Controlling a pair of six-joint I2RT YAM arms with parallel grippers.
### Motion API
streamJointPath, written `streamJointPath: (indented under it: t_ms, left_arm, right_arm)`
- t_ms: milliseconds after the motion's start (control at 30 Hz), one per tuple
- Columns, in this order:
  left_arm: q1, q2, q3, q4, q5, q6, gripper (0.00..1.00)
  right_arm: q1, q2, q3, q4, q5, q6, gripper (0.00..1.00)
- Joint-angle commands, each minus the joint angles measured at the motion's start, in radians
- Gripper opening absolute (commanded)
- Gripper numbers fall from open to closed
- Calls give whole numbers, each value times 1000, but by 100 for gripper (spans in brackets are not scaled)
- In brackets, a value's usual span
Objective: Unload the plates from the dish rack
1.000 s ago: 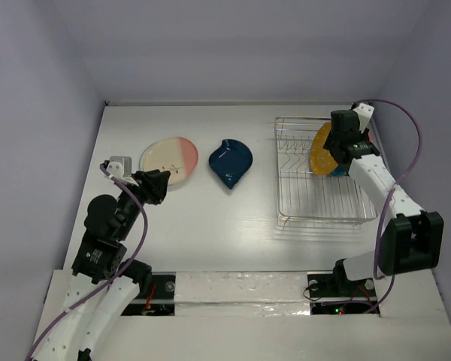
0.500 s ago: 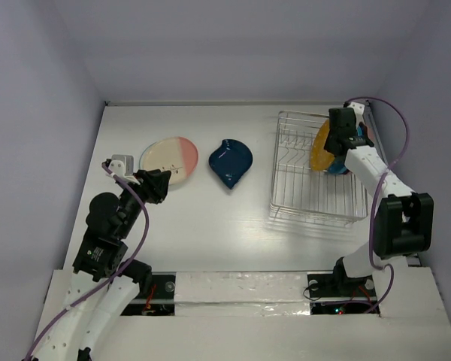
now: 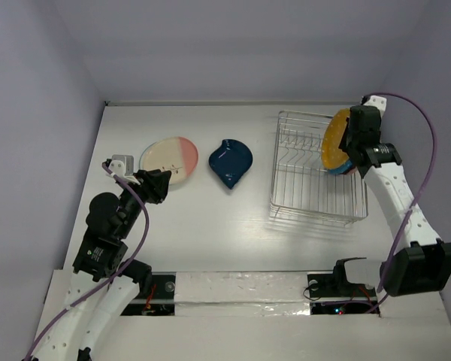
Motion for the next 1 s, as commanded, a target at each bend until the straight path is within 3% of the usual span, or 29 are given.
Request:
streamJointPath:
  t_ms: [0, 100, 267, 300, 400, 633, 733, 967]
  left_arm:
    - [7, -3, 41, 52, 9, 6, 33]
    - [7, -6, 41, 52, 6, 6, 33]
    - [7, -9, 41, 50, 3, 6, 33]
    - [7, -10, 41, 50, 0, 6, 33]
    - [7, -7, 42, 47, -13, 7, 33]
    - [7, -15, 42, 42, -25, 6, 33]
    - [7, -17, 42, 41, -25, 6, 33]
    - [7, -17, 42, 39, -22, 6, 33]
  right_arm:
    - [43, -106, 103, 113, -90, 9, 0]
    - [77, -170, 93, 139, -193, 29, 0]
    - [258, -189, 19, 273, -301, 110, 0]
    - [287, -176, 5, 305, -389, 141, 0]
    - [422, -97, -41, 466, -515, 216, 0]
    - [683, 179, -45, 632, -663, 319, 0]
    - [758, 264, -45, 659, -672, 336, 0]
    - [806, 367, -136, 727, -741, 397, 0]
